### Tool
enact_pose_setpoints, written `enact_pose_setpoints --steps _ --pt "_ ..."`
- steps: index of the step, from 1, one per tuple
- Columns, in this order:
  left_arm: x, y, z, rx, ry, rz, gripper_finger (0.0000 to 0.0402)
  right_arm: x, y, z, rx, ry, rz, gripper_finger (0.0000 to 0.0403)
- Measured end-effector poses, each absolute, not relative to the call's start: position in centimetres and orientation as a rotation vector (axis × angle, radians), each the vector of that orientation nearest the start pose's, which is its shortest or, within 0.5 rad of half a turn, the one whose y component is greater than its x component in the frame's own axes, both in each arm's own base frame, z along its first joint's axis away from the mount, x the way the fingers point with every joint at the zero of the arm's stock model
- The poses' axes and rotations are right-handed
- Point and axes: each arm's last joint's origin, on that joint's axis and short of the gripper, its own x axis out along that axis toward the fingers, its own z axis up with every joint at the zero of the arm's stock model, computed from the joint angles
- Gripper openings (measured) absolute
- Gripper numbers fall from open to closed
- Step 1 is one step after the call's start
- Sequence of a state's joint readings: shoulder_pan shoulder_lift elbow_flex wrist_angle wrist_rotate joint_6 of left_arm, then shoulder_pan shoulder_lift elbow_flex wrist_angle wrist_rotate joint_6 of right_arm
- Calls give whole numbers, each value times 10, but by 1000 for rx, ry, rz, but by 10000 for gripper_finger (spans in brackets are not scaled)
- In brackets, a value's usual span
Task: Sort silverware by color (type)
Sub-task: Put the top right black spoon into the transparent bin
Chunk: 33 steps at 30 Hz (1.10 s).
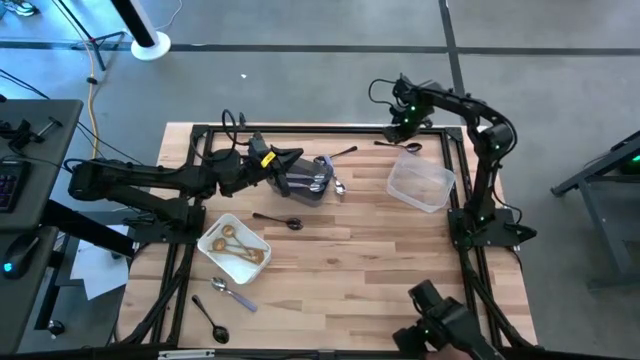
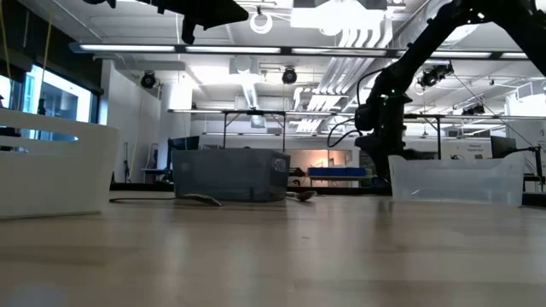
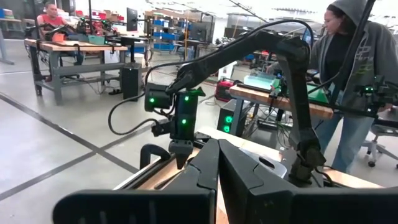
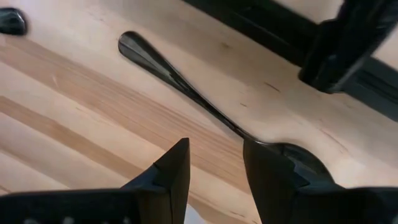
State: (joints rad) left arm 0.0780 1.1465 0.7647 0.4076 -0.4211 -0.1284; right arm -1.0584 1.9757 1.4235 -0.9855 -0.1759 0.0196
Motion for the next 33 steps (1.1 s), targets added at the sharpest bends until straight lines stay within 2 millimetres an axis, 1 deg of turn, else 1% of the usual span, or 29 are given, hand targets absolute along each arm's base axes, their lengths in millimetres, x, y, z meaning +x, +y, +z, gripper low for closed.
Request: enact_pose_setpoints --steps 6,9,17,27,31,33 --pt "253 32 311 -130 -57 497 1 192 -317 161 903 1326 -717 134" --pt "253 32 311 -129 -57 497 1 194 -319 157 860 1347 -757 134" --pt "253 32 311 -129 -57 498 1 197 -320 157 834 1336 -759 134" --pt "253 32 311 -129 -57 497 1 198 -315 157 780 1385 -674 134" --pt "253 32 311 -129 -57 498 1 200 -314 157 726 1400 -626 134" --pt "253 32 311 -129 -57 498 0 201 -314 157 714 1403 -628 134"
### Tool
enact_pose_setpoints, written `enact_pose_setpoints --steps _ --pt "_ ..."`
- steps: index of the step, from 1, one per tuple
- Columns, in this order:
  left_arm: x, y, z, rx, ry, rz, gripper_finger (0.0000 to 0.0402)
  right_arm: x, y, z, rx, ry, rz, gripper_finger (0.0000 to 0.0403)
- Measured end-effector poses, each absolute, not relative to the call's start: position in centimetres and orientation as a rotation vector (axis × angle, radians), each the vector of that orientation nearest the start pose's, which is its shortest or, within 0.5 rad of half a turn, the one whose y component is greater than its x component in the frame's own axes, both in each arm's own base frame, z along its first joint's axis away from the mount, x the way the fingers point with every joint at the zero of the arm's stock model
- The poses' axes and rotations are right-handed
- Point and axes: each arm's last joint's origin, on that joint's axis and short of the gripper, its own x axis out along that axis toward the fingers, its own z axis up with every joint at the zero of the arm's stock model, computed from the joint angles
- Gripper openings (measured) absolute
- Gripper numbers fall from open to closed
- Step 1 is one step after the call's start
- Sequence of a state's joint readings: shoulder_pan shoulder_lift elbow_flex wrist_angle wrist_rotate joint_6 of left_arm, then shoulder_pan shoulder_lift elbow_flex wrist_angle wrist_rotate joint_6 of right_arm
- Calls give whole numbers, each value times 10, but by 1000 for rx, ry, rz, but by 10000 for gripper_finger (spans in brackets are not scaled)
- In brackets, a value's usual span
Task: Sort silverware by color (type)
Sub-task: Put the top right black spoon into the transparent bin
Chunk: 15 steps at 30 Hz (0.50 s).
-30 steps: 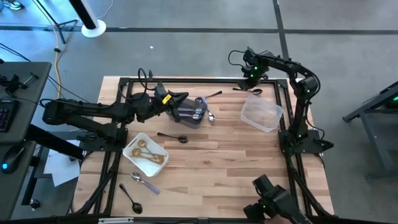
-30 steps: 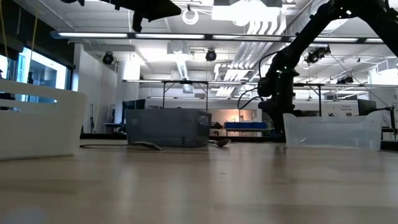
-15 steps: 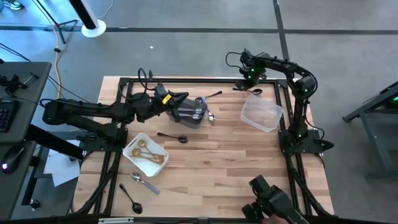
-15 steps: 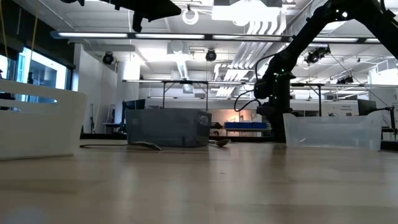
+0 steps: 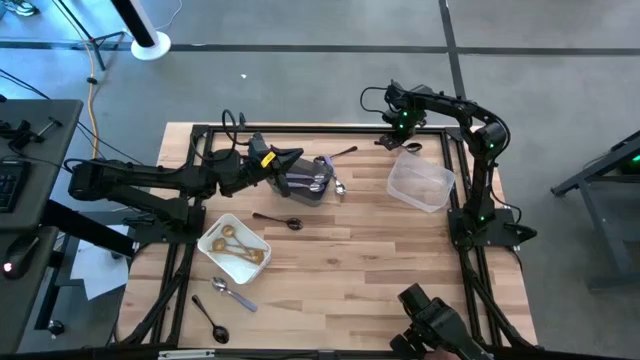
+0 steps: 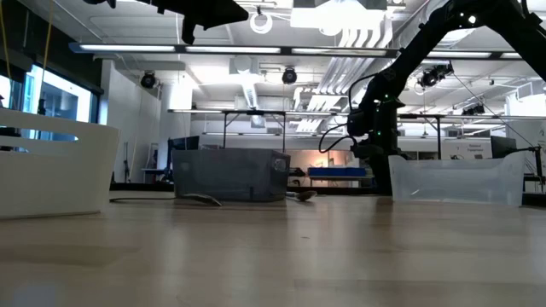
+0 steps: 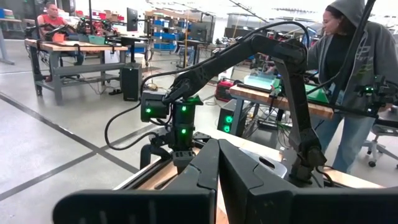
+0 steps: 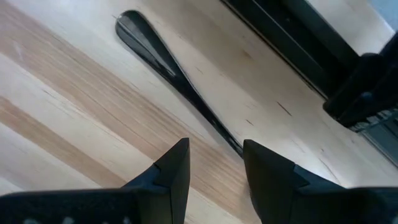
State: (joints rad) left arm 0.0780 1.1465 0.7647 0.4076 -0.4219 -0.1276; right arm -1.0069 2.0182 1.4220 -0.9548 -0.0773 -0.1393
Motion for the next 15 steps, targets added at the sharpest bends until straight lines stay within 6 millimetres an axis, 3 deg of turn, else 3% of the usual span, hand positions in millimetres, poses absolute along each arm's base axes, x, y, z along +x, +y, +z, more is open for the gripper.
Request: enact_pose_setpoints --steps 15 --pt "253 32 311 -129 -57 502 0 207 -315 130 777 1469 -644 134"
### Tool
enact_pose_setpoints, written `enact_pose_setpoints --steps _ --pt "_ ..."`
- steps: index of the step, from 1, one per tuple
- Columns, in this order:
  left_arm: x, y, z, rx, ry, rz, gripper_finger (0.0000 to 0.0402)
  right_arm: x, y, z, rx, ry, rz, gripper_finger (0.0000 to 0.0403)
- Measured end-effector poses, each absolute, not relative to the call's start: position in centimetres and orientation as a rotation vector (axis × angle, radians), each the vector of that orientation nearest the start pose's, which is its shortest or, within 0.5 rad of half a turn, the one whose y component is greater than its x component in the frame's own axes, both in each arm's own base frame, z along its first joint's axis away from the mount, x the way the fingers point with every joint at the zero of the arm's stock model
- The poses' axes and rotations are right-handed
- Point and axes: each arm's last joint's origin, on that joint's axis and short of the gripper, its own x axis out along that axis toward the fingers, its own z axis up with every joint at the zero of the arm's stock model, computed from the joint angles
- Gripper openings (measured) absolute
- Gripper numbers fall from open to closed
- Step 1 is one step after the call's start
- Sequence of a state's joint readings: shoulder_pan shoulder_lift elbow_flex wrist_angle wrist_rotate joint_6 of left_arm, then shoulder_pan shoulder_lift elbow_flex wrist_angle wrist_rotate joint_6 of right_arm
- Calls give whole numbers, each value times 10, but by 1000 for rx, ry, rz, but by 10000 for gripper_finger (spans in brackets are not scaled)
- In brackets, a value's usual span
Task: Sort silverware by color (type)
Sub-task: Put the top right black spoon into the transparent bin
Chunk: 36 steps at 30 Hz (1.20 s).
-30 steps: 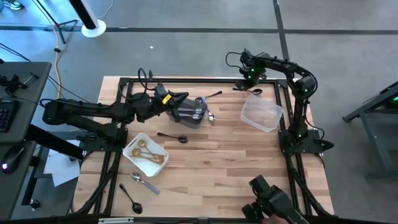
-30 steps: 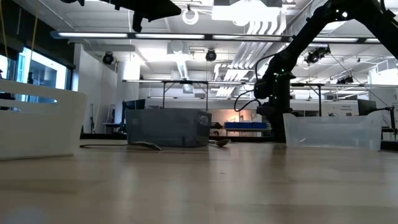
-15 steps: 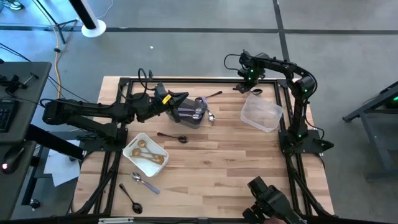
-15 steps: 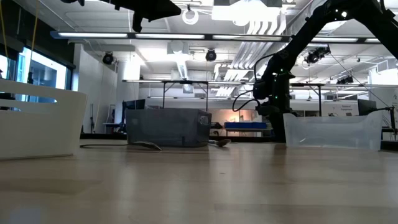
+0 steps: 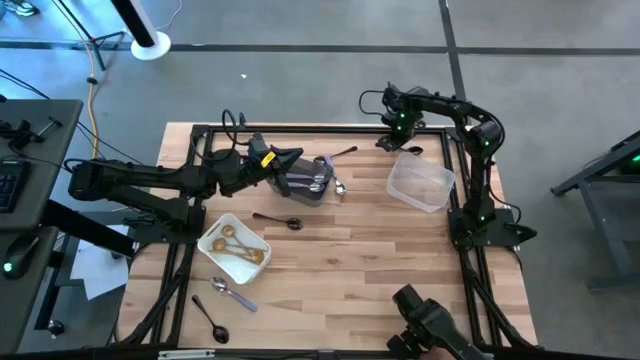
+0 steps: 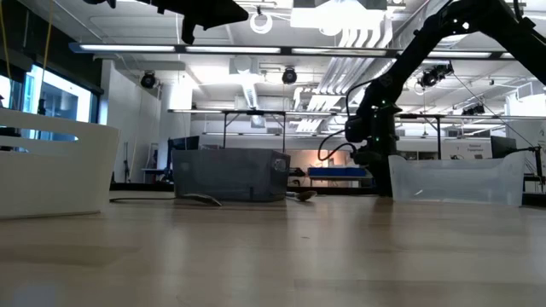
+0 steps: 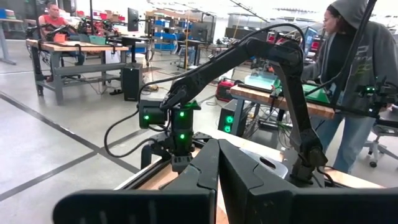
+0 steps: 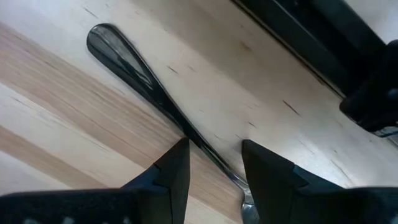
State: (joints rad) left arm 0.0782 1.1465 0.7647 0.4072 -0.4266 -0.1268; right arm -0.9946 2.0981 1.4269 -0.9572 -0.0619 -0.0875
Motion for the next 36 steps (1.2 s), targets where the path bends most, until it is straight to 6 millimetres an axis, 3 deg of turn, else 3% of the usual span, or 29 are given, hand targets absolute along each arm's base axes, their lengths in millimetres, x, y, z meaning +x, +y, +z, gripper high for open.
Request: enact_pose_setpoints --steps 13,26,36 --pt "253 32 311 -78 -44 513 0 209 -314 128 715 1499 -672 133" --pt "253 32 310 -76 -36 513 0 210 -314 128 544 1531 -468 118" --pt "253 32 309 -74 -22 513 0 214 -310 128 531 1542 -465 115"
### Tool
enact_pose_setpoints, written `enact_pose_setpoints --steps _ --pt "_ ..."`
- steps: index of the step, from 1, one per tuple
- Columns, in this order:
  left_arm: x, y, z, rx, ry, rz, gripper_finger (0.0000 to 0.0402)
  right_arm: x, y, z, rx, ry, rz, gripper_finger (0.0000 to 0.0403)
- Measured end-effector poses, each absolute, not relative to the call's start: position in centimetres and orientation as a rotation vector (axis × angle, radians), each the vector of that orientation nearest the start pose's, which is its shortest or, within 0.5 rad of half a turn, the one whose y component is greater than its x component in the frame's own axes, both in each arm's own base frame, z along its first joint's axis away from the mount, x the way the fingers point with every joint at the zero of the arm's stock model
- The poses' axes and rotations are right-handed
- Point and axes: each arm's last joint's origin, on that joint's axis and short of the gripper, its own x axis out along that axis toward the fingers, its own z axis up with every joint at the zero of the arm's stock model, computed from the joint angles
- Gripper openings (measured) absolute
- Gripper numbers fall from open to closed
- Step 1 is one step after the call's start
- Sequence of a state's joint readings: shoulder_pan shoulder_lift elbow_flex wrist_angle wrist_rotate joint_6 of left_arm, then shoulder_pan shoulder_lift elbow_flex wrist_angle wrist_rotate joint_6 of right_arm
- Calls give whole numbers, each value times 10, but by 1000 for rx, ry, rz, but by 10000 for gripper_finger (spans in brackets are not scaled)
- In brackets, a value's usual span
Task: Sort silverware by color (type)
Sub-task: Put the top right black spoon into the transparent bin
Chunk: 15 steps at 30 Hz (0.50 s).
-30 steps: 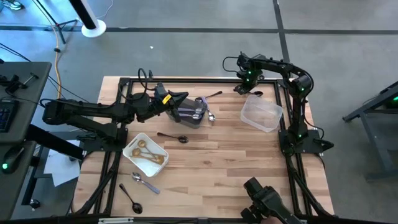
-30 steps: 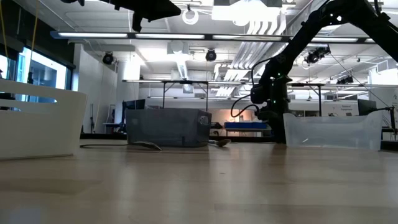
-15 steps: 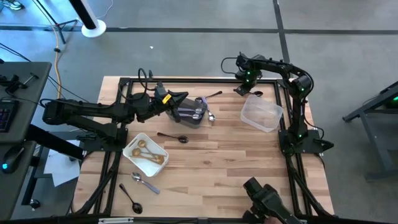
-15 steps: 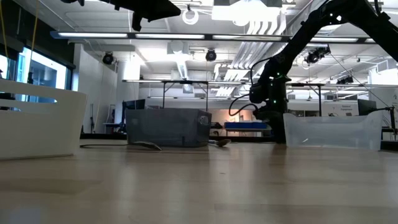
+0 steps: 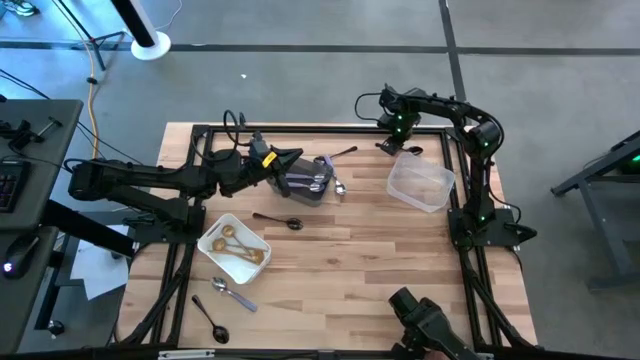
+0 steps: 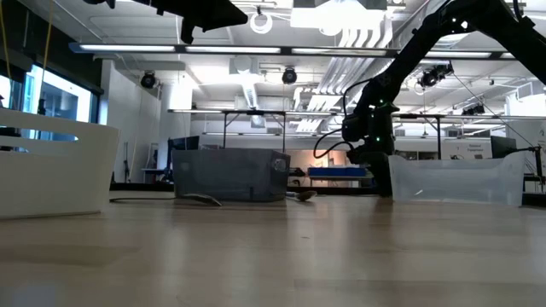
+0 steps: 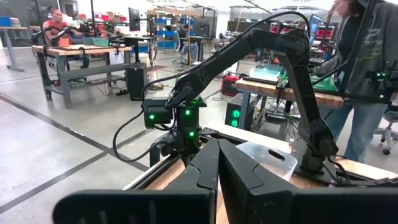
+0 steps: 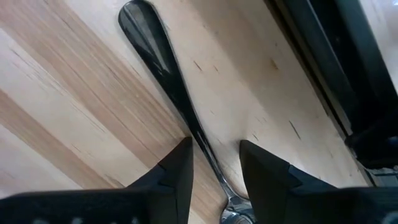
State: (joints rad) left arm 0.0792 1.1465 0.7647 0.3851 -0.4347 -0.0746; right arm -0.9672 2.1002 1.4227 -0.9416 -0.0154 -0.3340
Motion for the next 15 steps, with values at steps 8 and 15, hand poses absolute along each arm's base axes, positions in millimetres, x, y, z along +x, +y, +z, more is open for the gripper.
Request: enact_pose_setpoints --steps 8,15 --pt "253 32 309 -74 -22 513 0 214 -310 128 532 1554 -480 51" --pt "253 32 309 -74 -22 513 0 215 -309 128 544 1546 -472 8"
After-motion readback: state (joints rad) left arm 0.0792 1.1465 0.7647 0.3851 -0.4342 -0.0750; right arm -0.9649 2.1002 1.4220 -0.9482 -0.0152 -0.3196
